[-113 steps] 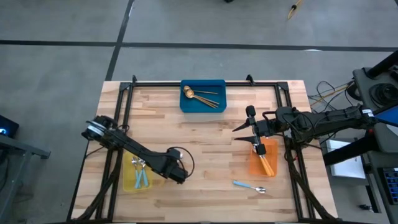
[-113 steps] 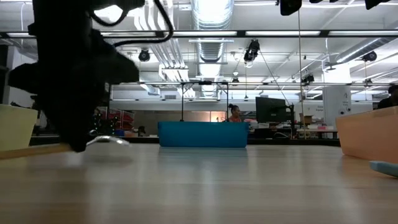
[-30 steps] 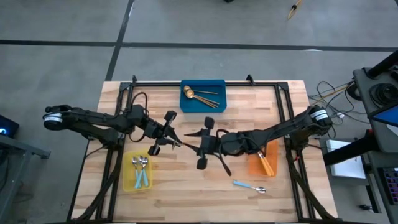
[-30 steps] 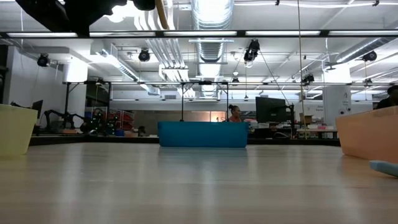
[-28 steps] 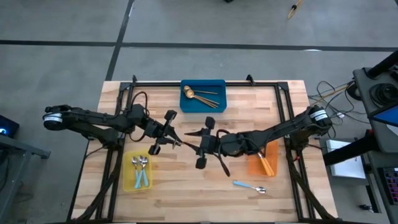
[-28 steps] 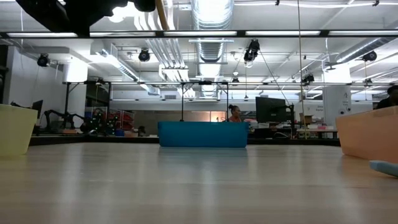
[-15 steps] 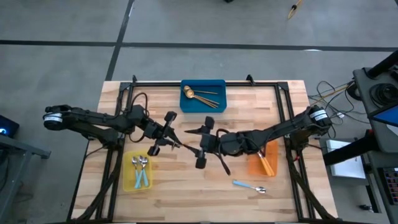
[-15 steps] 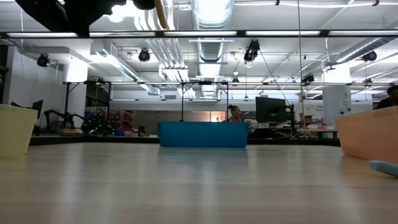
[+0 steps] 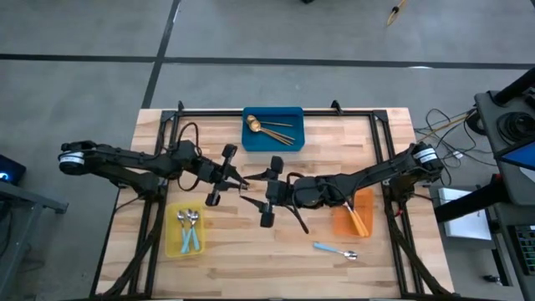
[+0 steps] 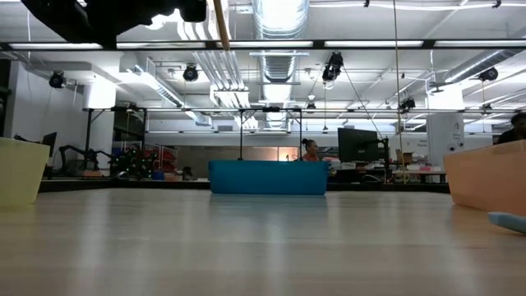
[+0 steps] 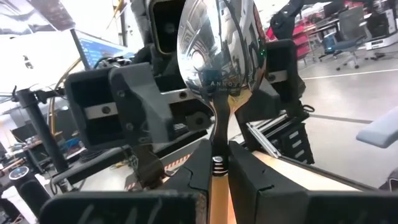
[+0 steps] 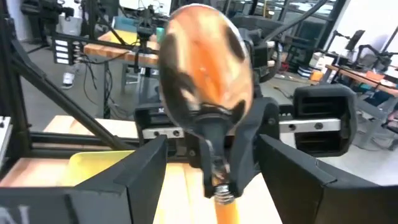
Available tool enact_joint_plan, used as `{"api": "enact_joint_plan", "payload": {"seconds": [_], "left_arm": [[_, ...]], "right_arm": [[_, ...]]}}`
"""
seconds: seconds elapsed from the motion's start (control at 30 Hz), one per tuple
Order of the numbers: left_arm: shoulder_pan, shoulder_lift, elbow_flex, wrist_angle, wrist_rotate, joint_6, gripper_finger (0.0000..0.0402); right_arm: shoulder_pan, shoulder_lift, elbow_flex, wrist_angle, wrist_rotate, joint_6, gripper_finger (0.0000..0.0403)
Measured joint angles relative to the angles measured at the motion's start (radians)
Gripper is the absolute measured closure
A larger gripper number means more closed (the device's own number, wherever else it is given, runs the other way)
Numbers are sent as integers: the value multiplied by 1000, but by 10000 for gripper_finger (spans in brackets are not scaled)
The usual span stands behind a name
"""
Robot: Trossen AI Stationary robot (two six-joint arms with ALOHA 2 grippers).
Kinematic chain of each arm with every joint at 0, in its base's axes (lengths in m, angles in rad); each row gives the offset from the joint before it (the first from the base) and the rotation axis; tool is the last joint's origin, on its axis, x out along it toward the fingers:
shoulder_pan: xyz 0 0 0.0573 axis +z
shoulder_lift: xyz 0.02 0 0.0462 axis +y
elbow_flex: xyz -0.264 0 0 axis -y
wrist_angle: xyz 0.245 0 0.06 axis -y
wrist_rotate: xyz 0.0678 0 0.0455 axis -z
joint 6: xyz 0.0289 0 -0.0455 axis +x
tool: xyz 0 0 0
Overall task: Sort silverware by color (type)
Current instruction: Put the orange spoon into the orange bin
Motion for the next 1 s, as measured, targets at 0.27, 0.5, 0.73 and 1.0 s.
{"api": "enact_joint_plan", "payload": {"seconds": [0.27, 0.5, 0.73, 1.0], "left_arm": [[0, 1, 3, -1, -4, 0, 388], [0, 1, 3, 0, -16, 0, 388], [0, 1, 3, 2, -76, -1, 388], [0, 1, 3, 2, -72, -9, 388]], "right_arm": [[-16, 6, 0, 1, 1, -1, 187], [-22, 6, 0, 3, 1, -23, 218], [-39, 6, 0, 5, -2, -26, 262], [-39, 6, 0, 6, -28, -53, 346]]}}
